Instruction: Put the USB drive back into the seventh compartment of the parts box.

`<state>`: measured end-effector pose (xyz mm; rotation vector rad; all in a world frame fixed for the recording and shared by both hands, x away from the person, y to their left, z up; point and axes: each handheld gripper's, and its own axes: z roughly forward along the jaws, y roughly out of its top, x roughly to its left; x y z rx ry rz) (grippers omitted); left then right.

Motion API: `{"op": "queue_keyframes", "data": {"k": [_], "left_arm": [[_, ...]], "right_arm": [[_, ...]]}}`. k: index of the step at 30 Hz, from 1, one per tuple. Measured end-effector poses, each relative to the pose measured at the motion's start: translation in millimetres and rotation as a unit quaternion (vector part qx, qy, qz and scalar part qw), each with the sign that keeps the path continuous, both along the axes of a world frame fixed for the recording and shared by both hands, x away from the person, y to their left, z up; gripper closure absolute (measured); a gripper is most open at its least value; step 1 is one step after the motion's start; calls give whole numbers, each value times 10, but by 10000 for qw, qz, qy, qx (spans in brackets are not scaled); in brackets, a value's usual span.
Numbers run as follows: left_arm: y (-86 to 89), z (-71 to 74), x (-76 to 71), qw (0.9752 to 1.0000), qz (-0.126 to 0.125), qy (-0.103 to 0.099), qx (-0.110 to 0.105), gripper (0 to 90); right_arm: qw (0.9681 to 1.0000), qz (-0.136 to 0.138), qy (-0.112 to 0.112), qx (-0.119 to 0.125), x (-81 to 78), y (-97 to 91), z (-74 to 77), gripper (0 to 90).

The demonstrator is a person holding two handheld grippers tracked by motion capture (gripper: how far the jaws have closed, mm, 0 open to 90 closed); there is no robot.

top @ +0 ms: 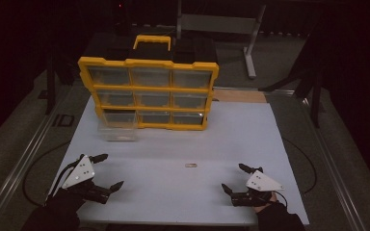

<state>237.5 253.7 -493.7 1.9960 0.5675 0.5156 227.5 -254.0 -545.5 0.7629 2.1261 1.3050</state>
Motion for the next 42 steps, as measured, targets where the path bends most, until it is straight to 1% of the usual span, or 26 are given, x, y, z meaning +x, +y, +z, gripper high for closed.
{"op": "queue_keyframes", "data": {"k": [4,6,10,11,14,16,21,22,27,29,32,34,39,41,42], "left_arm": [[-39,35,29,10000,-66,20,35,4],[-90,70,50,9998,-160,47,102,4],[-127,99,76,9996,-207,56,173,4],[-152,127,83,9995,-259,17,196,4],[-189,170,104,9993,-310,2,229,4],[-221,201,118,9990,-347,-12,293,4],[-292,281,164,9983,-460,-47,362,4],[-307,296,170,9980,-497,-92,393,4],[-390,357,218,9972,-635,-73,386,4],[-428,379,237,9968,-672,-98,433,4],[-484,399,265,9962,-730,-102,465,4],[-522,400,282,9958,-769,-99,483,4],[-600,405,327,9950,-848,-47,530,4],[-600,405,327,9950,-848,-47,530,4],[-647,413,349,9941,-915,-13,585,4]], "right_arm": [[10000,1,13,17,3,-1,0,86],[10000,16,-5,0,-1,0,1,86],[10000,0,26,30,2,-6,2,86],[10000,7,-2,26,-1,-6,6,86],[10000,14,15,61,2,-5,4,87],[10000,20,1,42,-2,-4,7,87],[10000,39,19,46,4,-3,5,87],[10000,53,6,31,3,-3,6,86],[10000,59,8,41,3,-3,6,87],[10000,59,14,46,1,-2,6,87],[9999,55,45,82,1,-5,7,86],[10000,53,28,78,-4,-1,8,86],[9999,58,42,78,-4,1,8,86],[9999,62,42,78,-4,1,7,86],[9999,64,49,94,3,-4,8,87]]}}
